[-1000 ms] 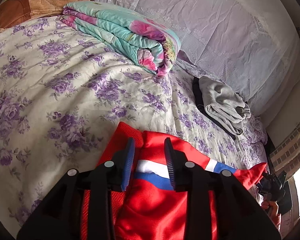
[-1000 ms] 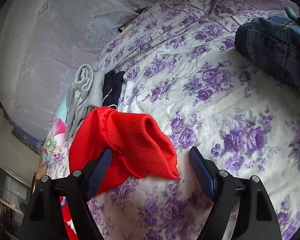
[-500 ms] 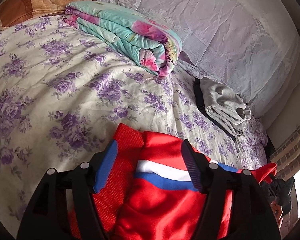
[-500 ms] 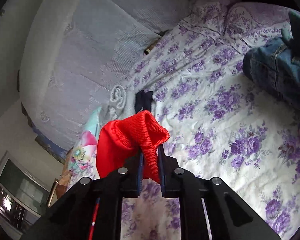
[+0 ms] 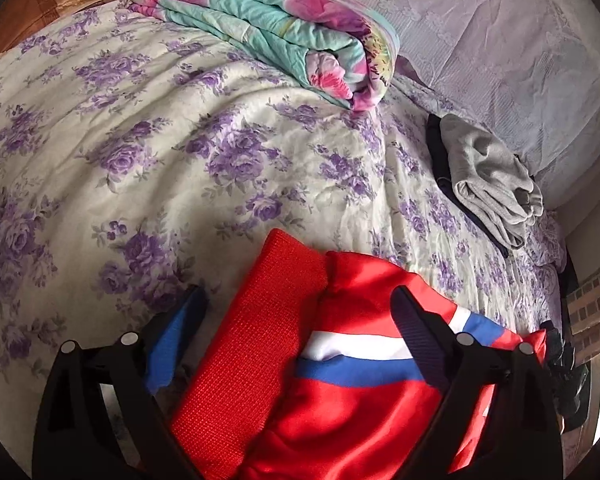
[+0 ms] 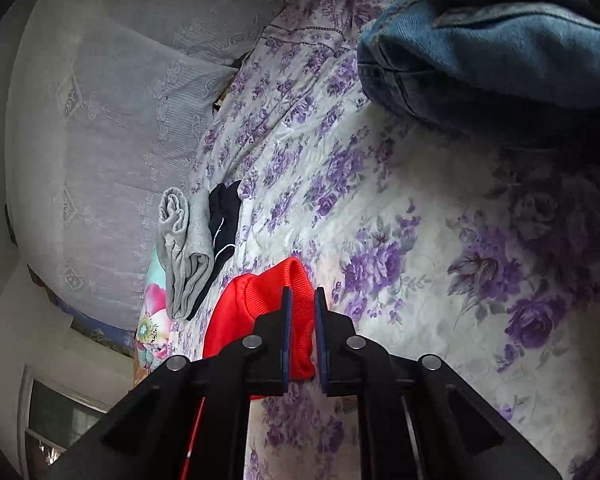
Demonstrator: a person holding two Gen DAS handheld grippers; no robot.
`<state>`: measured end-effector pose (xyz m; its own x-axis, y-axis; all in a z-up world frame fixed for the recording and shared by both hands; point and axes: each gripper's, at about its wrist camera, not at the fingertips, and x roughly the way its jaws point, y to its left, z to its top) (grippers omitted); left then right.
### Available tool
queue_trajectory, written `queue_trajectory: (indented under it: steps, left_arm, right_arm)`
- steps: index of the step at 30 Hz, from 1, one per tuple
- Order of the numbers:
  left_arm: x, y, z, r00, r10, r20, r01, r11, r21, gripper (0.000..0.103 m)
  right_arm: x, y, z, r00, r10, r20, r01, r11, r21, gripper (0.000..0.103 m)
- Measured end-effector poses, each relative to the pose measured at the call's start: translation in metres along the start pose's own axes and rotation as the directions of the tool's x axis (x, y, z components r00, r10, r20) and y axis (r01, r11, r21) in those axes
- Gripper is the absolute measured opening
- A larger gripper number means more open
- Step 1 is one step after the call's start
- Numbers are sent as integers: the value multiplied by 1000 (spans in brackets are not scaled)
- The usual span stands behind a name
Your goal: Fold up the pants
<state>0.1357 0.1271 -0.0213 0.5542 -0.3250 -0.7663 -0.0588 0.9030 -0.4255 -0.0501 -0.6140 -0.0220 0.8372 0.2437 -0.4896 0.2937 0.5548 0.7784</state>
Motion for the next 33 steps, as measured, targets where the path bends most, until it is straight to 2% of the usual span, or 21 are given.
queue_trajectory:
  steps: [1, 2, 4, 7, 8, 10, 11, 12, 13, 14, 15, 16, 18, 19, 22, 26, 30, 33]
  left_arm:
    - [1, -5, 0, 1000, 7, -2, -7, 1000, 26, 72]
    - [0, -9, -1, 999, 32, 14, -32, 998, 48, 58]
    - [-2, -11, 0, 999, -8, 34, 7, 999, 52, 36]
    - [-24, -13, 8, 990, -48, 132, 45, 999, 25, 28]
    - [-38, -14, 14, 980, -51, 195, 48, 999, 19, 27]
    - [-51, -11, 24, 966, -33, 258, 37, 999, -13, 27]
    - [-50, -6, 29, 967, -20, 254, 31, 999, -40, 28]
    - [-41, 0, 33, 976, -17, 218, 31, 998, -63, 29]
    - [-29, 7, 34, 985, -10, 170, 26, 996, -88, 33]
    - [-10, 17, 30, 994, 18, 106, -4, 992, -129, 42]
    - [6, 27, 24, 997, 28, 70, -16, 986, -169, 45]
    - [10, 35, 18, 996, -8, 88, 26, 978, -209, 45]
    - [-2, 36, 19, 989, -55, 140, 84, 974, -211, 65]
    - [-3, 35, 18, 987, -45, 152, 76, 976, -203, 81]
    - [-3, 35, 16, 987, -41, 154, 73, 976, -207, 83]
    - [-5, 43, 12, 980, -98, 176, 139, 961, -241, 89]
    - [-3, 46, 13, 977, -110, 183, 154, 957, -247, 92]
    - [-3, 45, 12, 979, -98, 180, 139, 963, -232, 93]
  right_arm:
    - [-1, 0, -1, 1000, 0, 1, 0, 1000, 0, 23]
    - [-1, 0, -1, 1000, -1, 5, 1, 1000, 2, 36]
    - [-3, -1, -1, 1000, 7, 17, -7, 1000, 6, 41]
    - [-2, -4, -1, 1000, 5, 15, -6, 1000, 13, 41]
    - [-2, -4, -1, 1000, 5, 15, -6, 1000, 14, 41]
    - [-3, -5, 0, 1000, 7, 18, -7, 1000, 11, 42]
    - [-3, -4, 0, 1000, 6, 18, -6, 1000, 8, 43]
    - [-2, -3, 0, 1000, 4, 16, -4, 1000, 4, 44]
    - [-2, -2, 0, 1000, 2, 15, -1, 1000, -3, 46]
    - [-2, 0, 0, 1000, 0, 16, 1, 1000, -12, 48]
    - [-2, 1, -1, 1000, -2, 17, 2, 1000, -20, 49]
    - [-1, 3, -1, 1000, -2, 19, 3, 1000, -28, 50]
    - [-2, 5, -1, 1000, 0, 19, 1, 999, -38, 50]
    - [-3, 5, -2, 1000, 9, 13, -8, 999, -36, 50]
    - [-2, 12, -8, 998, 66, -26, -66, 997, -29, 52]
    - [0, 21, -28, 987, 133, -94, -135, 991, -15, 52]
    - [17, 26, -37, 984, 86, -155, -84, 996, 23, 53]
    - [41, 36, -33, 979, 34, -201, -26, 999, 42, 66]
